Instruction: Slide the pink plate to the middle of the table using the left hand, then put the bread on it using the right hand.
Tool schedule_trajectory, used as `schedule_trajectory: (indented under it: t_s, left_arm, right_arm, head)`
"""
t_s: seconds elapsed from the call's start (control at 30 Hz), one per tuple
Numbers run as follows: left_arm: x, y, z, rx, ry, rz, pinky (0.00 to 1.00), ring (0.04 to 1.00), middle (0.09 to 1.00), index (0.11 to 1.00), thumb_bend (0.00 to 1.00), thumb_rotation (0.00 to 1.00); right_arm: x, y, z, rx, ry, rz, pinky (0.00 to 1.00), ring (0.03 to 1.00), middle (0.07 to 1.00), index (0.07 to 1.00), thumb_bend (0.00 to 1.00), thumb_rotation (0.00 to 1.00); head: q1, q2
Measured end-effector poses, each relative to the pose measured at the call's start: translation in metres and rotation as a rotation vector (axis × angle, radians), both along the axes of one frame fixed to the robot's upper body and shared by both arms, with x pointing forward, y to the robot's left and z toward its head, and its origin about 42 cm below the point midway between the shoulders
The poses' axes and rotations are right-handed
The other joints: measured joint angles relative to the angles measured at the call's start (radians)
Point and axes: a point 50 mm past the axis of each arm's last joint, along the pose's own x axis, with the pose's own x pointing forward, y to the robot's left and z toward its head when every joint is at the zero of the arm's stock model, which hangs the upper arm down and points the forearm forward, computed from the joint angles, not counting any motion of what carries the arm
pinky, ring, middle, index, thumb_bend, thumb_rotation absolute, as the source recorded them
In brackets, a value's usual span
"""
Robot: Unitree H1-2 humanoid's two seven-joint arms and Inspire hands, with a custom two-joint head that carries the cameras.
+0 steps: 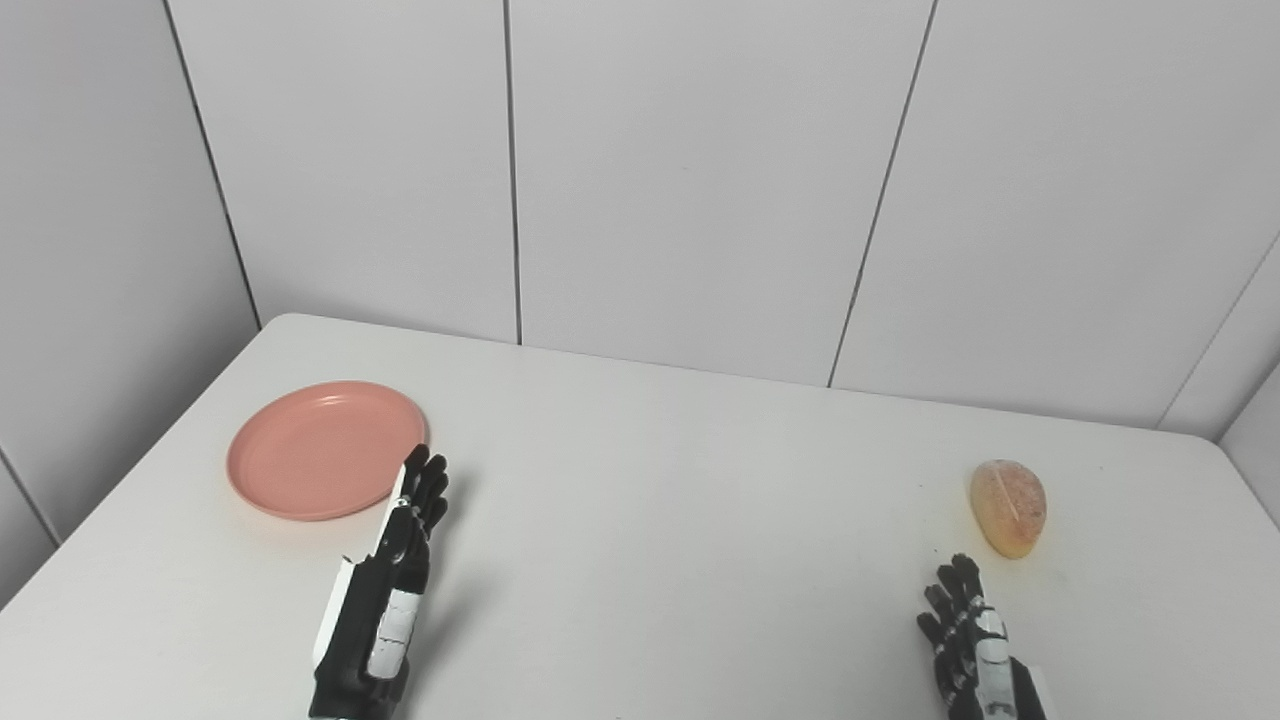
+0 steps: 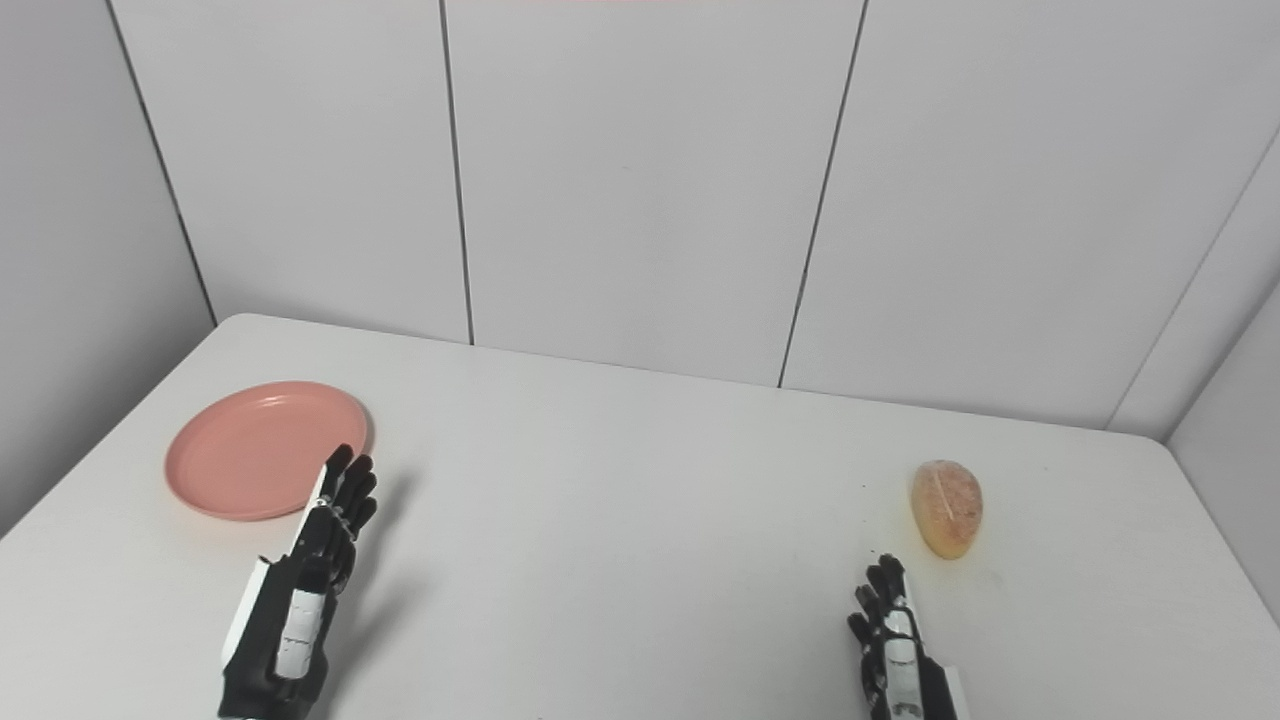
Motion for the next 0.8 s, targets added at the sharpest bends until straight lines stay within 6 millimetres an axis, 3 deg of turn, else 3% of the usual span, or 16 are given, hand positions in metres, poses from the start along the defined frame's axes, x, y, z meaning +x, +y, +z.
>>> schedule_trajectory:
  t_s: [0.3, 0.57, 0.8]
  left_arm:
    - [0.001, -0.002, 0.000, 0.002, -0.020, -0.001, 1.00, 1.000, 0.997, 1.000, 0.78, 0.99]
    - [0.001, -0.004, 0.002, -0.010, 0.008, -0.007, 1.00, 0.997, 0.993, 1.000, 0.86, 0.97]
    - [0.006, -0.027, 0.012, -0.091, 0.105, -0.036, 0.93, 0.939, 0.960, 0.993, 0.90, 0.92]
  right_arm:
    - [0.002, -0.002, 0.000, 0.002, -0.002, 0.000, 1.00, 1.000, 1.000, 1.000, 0.74, 1.00]
    - [-0.002, -0.005, 0.002, 0.023, -0.009, 0.003, 1.00, 1.000, 1.000, 1.000, 0.76, 1.00]
    - [-0.007, -0.008, 0.006, 0.034, -0.019, 0.010, 1.00, 1.000, 1.000, 1.000, 0.75, 1.00]
  head:
    - [0.015, 0.011]
    - [0.048, 0.044]
    - [0.057, 0.067]
